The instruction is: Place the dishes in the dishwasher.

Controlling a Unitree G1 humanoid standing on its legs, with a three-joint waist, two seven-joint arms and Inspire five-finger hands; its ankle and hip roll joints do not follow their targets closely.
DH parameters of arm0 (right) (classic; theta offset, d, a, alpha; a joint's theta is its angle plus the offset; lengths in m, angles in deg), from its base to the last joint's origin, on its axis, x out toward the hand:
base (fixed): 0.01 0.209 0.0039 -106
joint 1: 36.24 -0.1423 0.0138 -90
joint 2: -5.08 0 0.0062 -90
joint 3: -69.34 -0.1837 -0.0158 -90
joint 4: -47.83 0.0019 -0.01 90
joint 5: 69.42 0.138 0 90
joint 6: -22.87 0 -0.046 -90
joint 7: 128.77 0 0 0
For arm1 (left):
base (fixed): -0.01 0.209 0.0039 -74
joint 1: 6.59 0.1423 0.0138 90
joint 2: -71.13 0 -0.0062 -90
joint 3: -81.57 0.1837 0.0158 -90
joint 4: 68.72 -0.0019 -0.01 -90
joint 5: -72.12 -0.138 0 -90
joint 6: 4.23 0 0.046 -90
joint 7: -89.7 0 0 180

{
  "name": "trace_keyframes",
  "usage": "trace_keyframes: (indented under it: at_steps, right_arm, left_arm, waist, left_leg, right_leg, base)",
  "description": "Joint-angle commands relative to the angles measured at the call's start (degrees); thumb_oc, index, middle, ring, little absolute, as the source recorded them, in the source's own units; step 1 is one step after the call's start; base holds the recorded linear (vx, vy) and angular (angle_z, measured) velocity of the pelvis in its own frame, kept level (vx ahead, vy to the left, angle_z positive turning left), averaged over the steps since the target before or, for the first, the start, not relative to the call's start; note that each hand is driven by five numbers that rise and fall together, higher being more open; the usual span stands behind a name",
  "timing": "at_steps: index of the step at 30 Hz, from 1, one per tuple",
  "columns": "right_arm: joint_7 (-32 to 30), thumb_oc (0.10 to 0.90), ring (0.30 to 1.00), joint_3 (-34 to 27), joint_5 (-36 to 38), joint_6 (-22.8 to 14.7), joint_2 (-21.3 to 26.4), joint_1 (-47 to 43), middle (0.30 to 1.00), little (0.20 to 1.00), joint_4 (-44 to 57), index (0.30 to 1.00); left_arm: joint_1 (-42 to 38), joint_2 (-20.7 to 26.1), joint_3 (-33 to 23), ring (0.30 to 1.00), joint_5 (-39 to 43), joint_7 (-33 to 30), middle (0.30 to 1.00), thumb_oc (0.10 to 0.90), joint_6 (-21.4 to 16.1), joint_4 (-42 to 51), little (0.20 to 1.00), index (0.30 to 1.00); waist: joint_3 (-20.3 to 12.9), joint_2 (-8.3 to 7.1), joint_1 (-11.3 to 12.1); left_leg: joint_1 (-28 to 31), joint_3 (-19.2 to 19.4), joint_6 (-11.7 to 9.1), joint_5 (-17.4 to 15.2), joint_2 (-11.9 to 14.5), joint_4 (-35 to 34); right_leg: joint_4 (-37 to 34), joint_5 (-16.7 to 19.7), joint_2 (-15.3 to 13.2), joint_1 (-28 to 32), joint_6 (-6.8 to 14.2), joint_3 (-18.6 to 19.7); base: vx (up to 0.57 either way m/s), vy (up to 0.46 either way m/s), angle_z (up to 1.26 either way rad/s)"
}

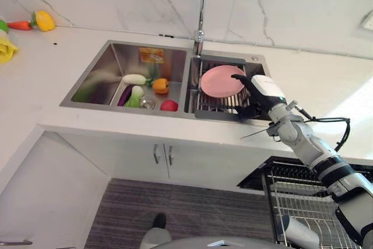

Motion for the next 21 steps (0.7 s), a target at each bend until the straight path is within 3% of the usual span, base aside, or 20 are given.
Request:
trace_keyframes:
  at_steps: [1, 21]
  right_arm:
    - [-4.32, 0.800, 0.900, 0.81, -1.17, -0.28, 2.75, -9.79, 0.900, 0.900, -2.21, 0.900]
    - [-6.17, 0.800, 0.900, 5.73, -4.62, 2.05, 0.31, -16.32, 0.900, 0.900, -11.76, 0.900]
  left_arm:
    - [-1.49, 0.82, 5.02, 0.900, -1.95, -1.22, 0.900, 0.800, -0.56, -3.65, 0.900, 0.900]
    - [-1.96, 0.88, 7.25, 0.900, -2.74, -2.19, 0.900, 0.800, -0.83, -3.57, 0.900, 0.900]
  waist:
    - [-1.90, 3.02, 1.88]
    - [-1.81, 3.24, 2.79]
  left_leg:
    - [5.68, 4.07, -1.15, -6.35, 3.26, 0.45]
    - [4.98, 3.63, -1.34, -6.25, 3.15, 0.41]
  right_leg:
    - [0.65, -1.14, -2.50, -3.30, 3.46, 0.44]
    - [0.65, -1.37, -2.30, -3.69, 3.50, 0.23]
  base:
    - [0.00, 0.000, 0.00]
    - [0.00, 0.000, 0.00]
